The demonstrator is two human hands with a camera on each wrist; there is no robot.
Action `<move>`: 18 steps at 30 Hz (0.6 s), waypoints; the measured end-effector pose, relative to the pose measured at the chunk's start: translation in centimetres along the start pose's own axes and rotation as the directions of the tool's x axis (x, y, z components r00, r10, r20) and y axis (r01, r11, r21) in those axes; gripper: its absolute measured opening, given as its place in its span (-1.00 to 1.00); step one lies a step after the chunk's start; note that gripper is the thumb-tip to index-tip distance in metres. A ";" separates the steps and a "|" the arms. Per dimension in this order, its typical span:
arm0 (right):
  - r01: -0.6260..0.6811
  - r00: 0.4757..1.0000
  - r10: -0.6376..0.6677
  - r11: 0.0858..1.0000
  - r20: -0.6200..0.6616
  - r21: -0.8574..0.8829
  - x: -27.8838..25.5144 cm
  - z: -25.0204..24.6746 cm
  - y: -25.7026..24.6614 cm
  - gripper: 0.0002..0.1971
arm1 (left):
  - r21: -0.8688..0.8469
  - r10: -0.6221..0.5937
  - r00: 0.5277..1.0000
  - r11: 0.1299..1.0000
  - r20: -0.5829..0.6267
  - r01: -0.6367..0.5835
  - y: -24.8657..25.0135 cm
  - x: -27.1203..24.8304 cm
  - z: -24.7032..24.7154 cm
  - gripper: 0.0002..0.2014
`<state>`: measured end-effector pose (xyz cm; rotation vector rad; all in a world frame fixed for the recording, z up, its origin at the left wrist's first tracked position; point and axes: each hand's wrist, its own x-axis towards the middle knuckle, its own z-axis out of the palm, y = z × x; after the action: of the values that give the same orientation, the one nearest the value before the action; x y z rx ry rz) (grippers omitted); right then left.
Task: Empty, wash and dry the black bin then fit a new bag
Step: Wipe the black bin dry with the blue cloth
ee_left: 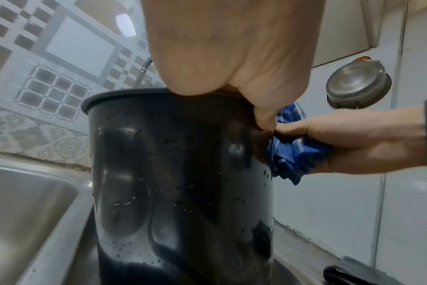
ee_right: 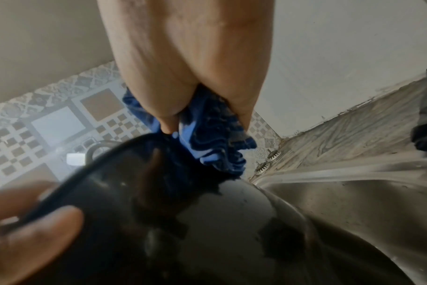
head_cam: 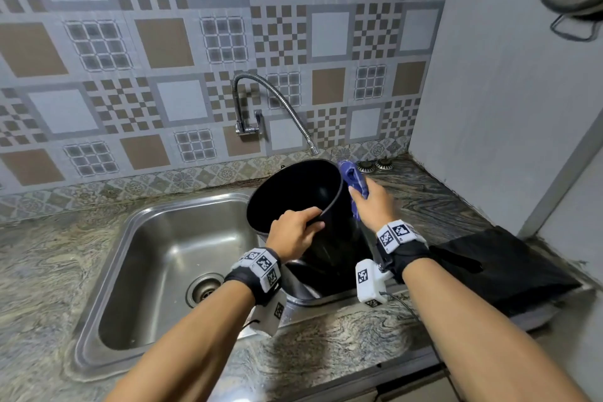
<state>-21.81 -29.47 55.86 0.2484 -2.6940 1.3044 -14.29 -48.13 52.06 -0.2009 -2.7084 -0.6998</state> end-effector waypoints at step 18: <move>0.345 0.900 -0.339 0.938 0.273 0.027 2.7 1.8 1.3 -0.47 | -0.787 -0.435 0.879 0.604 -0.195 0.124 -0.5 0.2 1.6 -0.86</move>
<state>-24.80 -30.32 54.26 0.9197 -2.7037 1.2060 -15.00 -47.75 50.55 0.1803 -1.9309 -1.7669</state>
